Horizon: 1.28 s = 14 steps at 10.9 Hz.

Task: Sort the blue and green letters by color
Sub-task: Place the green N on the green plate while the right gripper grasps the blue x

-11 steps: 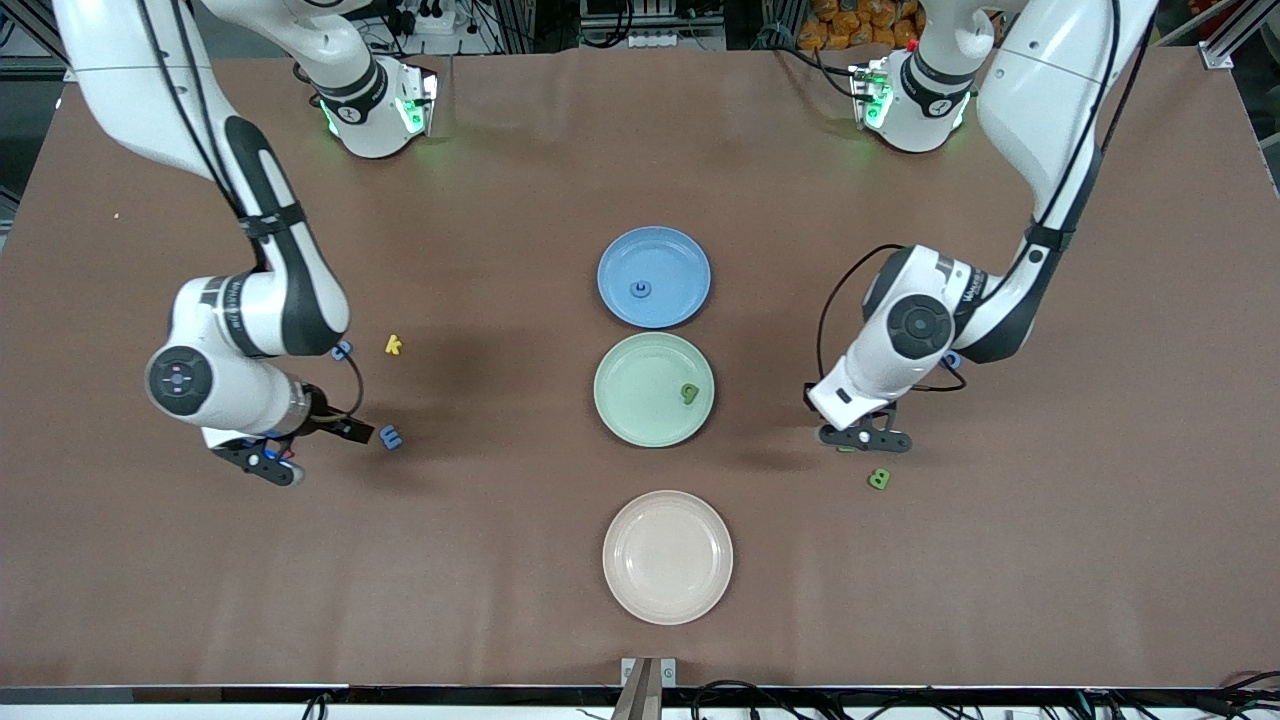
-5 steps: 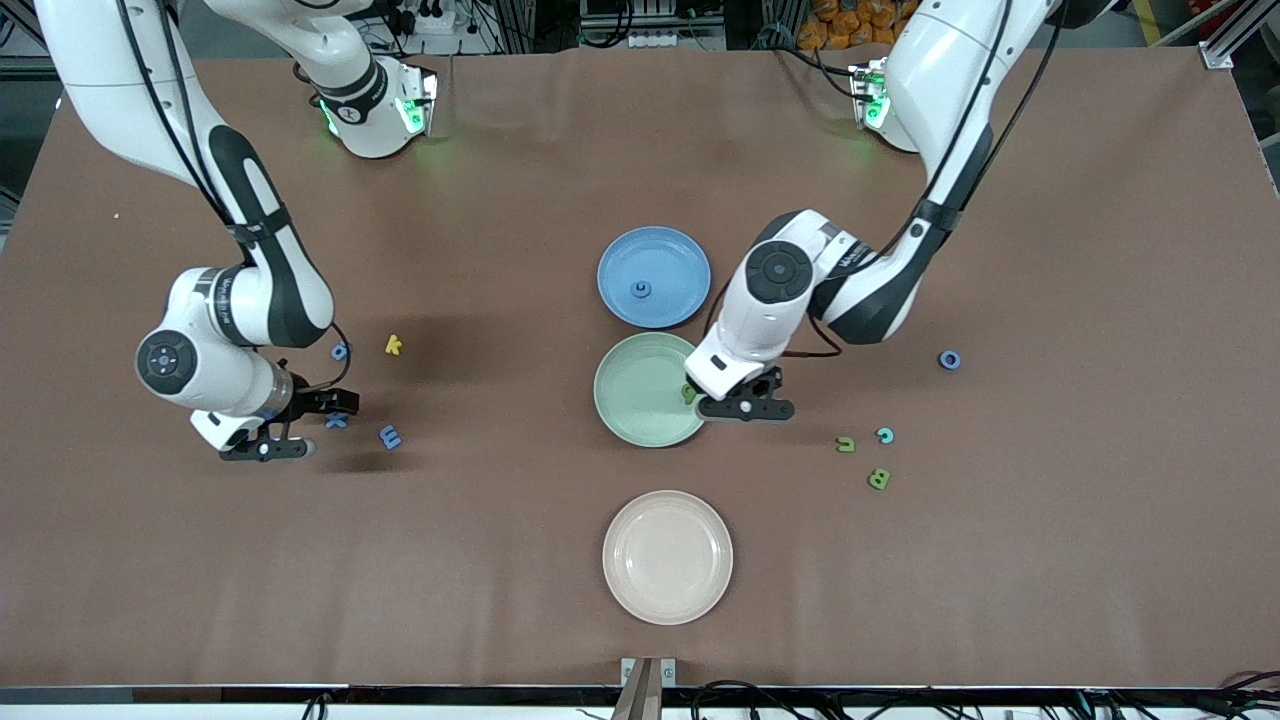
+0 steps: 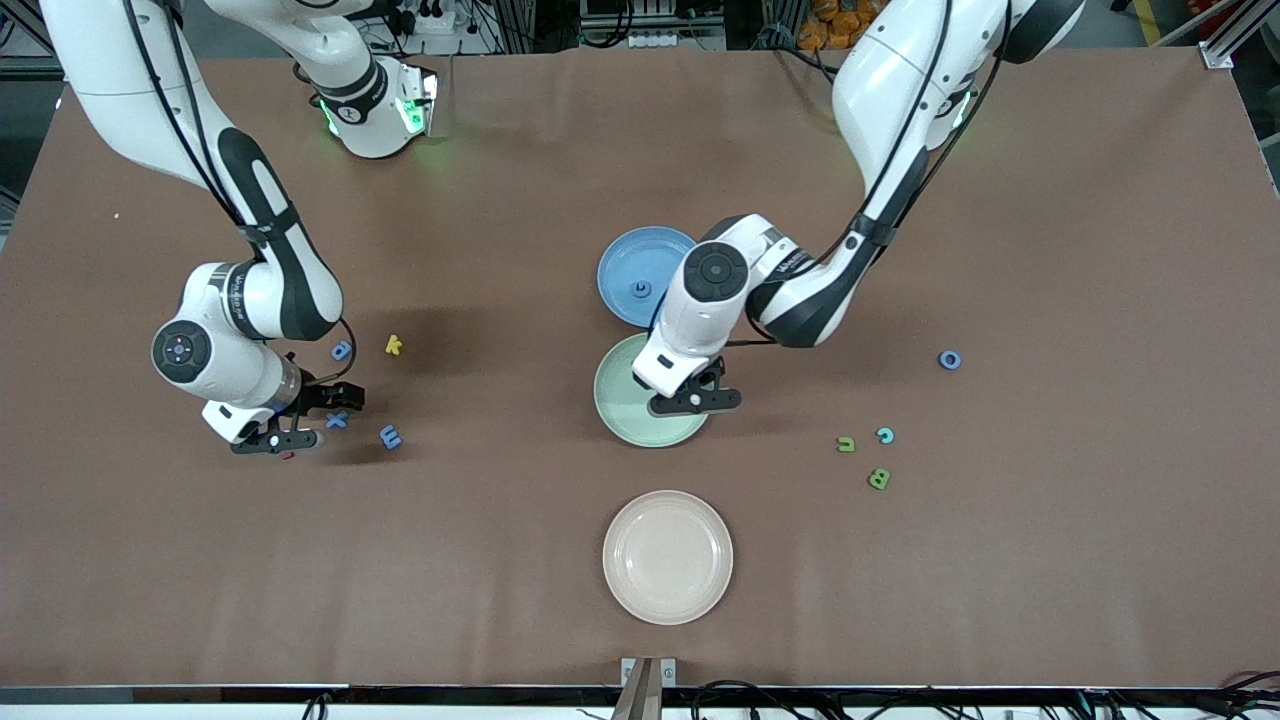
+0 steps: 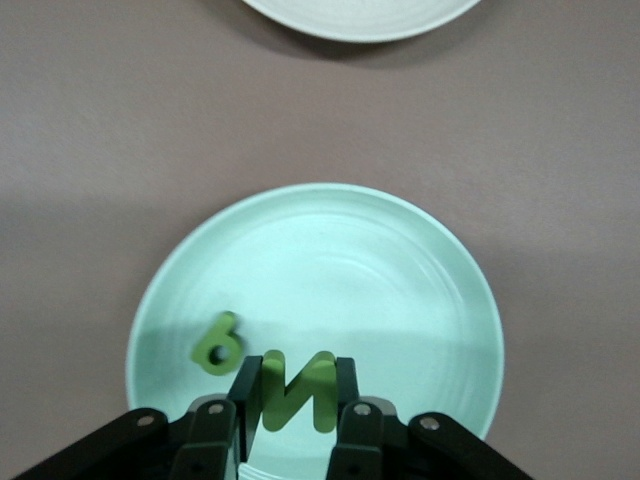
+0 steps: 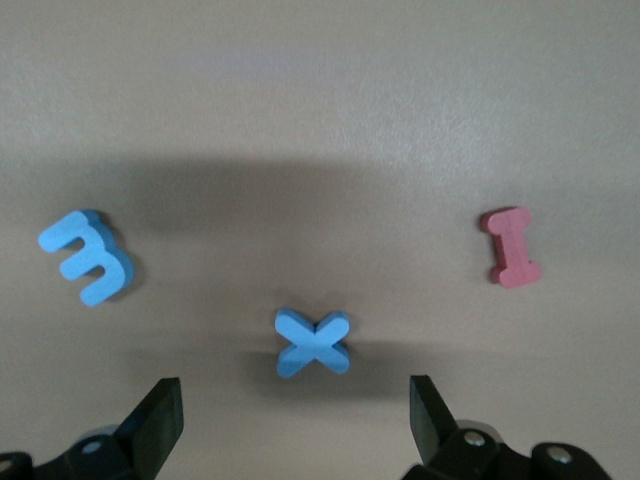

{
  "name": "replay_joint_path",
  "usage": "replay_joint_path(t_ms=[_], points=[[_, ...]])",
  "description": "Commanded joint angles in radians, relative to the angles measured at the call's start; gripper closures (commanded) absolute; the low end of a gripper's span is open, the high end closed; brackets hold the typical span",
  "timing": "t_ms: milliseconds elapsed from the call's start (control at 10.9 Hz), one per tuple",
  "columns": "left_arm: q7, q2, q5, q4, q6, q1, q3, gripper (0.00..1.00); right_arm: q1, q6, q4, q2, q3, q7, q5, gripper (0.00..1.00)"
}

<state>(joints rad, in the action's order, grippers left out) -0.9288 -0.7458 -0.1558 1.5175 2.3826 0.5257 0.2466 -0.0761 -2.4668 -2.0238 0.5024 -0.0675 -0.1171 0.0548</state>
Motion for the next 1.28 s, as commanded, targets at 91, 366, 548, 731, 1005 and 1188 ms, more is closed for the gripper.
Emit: replay_joint_path(t_ms=[91,366,548,731,1005,1188], points=[[-0.059,-0.023,0.009,-0.053,-0.011,0.016,-0.015,0.00,0.019,-0.078,-0.035,-0.009,0.018,-0.012,0.028,0.00],[-0.039,0.006,-0.024,-0.048,-0.019,-0.010,-0.021,0.00,0.019,-0.103,-0.036,0.005,0.018,-0.013,0.036,0.00],[0.054,0.061,-0.028,-0.023,-0.099,-0.085,-0.020,0.00,0.021,-0.113,-0.039,0.019,0.017,-0.013,0.036,0.00],[0.366,0.098,-0.028,0.003,-0.189,-0.201,-0.020,0.00,0.019,-0.124,-0.041,0.028,0.017,-0.013,0.034,0.07],[0.615,0.089,-0.037,0.035,-0.189,-0.331,-0.020,0.00,0.019,-0.123,-0.042,0.028,0.017,-0.007,0.036,0.63],[0.616,0.074,-0.114,0.100,-0.107,-0.392,-0.020,0.00,0.018,-0.115,-0.041,0.027,0.017,0.057,0.036,0.83]])
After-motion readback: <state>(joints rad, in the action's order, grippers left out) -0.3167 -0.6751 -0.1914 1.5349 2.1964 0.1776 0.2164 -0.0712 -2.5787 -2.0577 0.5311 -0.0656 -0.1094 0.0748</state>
